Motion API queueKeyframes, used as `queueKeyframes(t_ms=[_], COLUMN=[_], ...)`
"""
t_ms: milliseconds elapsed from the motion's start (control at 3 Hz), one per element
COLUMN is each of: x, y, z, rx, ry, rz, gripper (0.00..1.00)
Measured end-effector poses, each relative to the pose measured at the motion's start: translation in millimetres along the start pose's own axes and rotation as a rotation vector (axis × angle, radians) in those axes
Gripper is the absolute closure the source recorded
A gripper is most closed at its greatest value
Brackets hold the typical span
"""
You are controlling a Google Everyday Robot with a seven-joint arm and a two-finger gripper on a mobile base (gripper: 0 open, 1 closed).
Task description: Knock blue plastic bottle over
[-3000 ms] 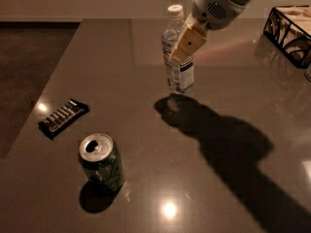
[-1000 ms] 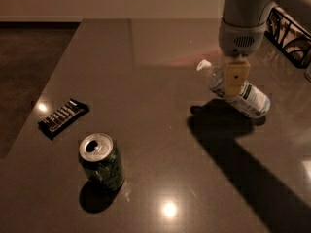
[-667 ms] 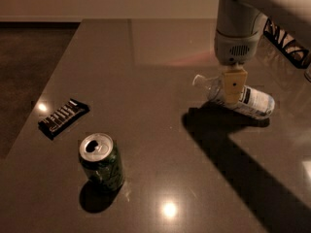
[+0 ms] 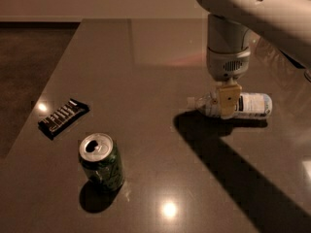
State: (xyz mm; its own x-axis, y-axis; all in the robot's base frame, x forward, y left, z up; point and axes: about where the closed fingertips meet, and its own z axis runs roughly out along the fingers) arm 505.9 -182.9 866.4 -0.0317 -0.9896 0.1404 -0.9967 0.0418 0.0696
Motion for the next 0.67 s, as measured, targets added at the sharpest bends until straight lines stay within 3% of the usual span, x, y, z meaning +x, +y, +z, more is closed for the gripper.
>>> queueKeyframes(t_ms=[333, 667], x=[-6.5, -6.8], y=[-15.8, -16.5], z=[0.6, 0.6], rx=[0.064, 0.067], ry=[-0.028, -0.030], rz=[0.002, 0.002], gripper=[0.00, 0.00])
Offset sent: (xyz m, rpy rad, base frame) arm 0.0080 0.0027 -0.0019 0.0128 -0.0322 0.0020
